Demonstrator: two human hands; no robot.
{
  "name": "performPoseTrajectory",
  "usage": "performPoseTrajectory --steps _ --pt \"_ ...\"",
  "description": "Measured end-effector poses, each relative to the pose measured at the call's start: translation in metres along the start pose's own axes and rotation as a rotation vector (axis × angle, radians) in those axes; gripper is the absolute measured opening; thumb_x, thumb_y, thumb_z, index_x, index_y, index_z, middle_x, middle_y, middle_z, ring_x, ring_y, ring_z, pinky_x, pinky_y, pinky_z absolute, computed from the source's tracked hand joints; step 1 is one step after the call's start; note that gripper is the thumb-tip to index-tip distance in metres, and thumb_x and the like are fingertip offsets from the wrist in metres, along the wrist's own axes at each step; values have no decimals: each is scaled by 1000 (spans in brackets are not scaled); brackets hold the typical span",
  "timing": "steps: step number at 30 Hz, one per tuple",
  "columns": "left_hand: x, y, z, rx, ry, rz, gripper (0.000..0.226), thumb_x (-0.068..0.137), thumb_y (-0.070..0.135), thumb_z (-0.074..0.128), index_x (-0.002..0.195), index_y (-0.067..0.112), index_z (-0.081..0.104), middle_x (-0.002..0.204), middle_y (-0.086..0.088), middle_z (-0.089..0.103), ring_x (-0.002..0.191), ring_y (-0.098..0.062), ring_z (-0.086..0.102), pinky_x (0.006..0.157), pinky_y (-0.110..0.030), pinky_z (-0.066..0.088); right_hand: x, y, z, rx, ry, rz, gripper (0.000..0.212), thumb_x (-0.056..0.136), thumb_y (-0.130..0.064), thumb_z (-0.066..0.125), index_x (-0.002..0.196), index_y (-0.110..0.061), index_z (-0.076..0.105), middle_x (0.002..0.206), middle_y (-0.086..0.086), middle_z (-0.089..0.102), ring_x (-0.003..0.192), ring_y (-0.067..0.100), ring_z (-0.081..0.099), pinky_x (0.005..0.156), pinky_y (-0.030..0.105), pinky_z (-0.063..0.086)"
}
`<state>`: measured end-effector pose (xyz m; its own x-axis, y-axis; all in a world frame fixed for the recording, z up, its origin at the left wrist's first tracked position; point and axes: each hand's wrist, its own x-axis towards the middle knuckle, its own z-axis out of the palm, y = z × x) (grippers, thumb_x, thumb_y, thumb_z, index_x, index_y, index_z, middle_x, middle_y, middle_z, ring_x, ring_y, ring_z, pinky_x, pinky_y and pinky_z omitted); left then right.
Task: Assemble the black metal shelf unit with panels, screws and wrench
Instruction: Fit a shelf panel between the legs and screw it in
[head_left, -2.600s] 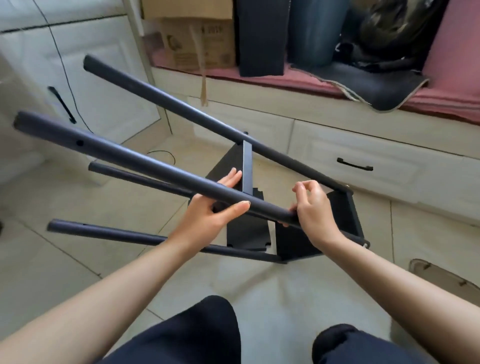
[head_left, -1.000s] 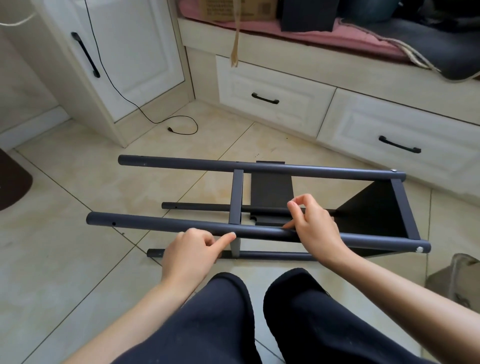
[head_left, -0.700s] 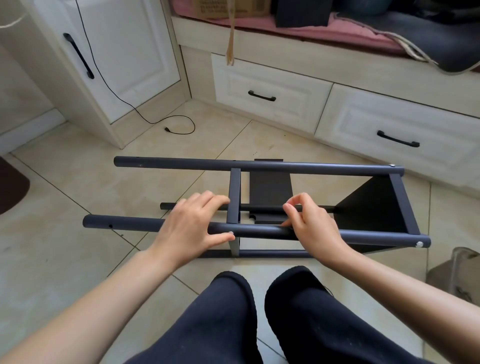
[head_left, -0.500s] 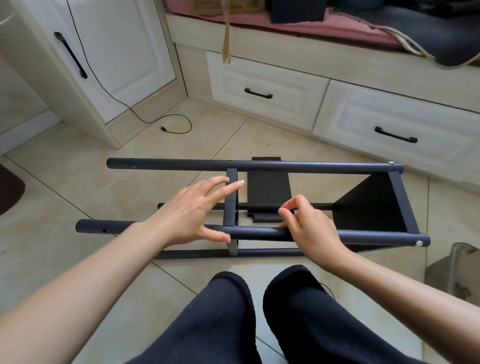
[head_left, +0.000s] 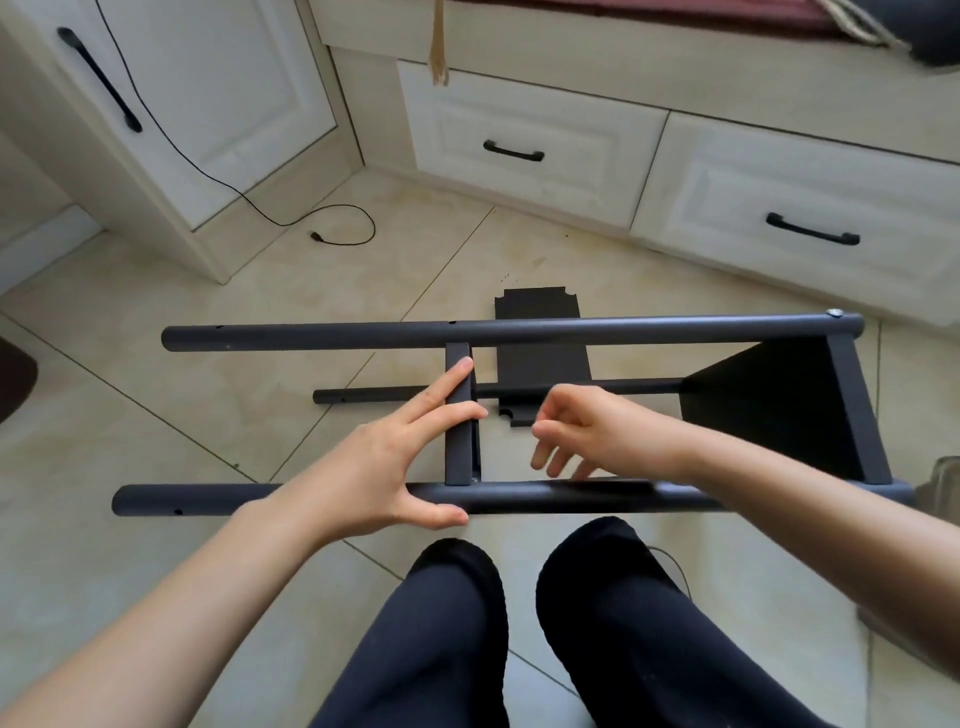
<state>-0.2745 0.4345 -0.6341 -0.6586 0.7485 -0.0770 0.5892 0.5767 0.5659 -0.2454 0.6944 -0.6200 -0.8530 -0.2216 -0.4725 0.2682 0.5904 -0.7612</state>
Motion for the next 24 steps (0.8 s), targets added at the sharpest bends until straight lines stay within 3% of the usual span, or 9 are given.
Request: performPoseTrajectory --steps 3,6,12,17,21,24 --pt "-5 3 5 -30 21 6 88 73 49 85 145 52 34 161 37 -7 140 -7 44 102 -40 52 19 -7 10 128 -47 -26 16 100 -16 54 104 -1 59 98 13 73 89 23 72 76 31 61" --pt "-7 4 10 -54 48 18 89 73 48 84 146 53 32 163 34 -4 140 -7 44 104 -41 51 32 -8 22 238 -141 -34 6 95 -9 62 98 -6 66 99 19 72 86 21 70 78 28 60" --pt "-8 3 13 -71 71 37 87 73 51 81 147 48 36 165 29 0 138 1 44 103 -36 51 40 3 36 325 -255 -51 8 89 -7 69 88 -16 69 78 0 72 72 9 66 68 20 55" --pt "-9 3 12 -61 71 41 87 72 57 79 147 49 36 165 29 3 129 3 51 96 -33 56 41 6 37 427 -290 11 4 91 -10 67 90 -11 70 76 0 70 63 3 63 61 14 50" --pt "-9 1 14 -17 98 76 86 72 60 76 146 49 34 166 25 5 146 6 26 109 -25 37 43 3 39 361 -358 27 11 93 -10 65 83 -14 67 58 -11 65 50 -4 57 51 9 43" --pt "-7 0 16 57 122 74 85 74 66 69 148 46 33 167 22 7 155 -10 11 117 -38 27 46 0 37 370 -393 41 15 94 -8 63 80 -14 66 62 -9 66 54 -1 58 56 11 46"
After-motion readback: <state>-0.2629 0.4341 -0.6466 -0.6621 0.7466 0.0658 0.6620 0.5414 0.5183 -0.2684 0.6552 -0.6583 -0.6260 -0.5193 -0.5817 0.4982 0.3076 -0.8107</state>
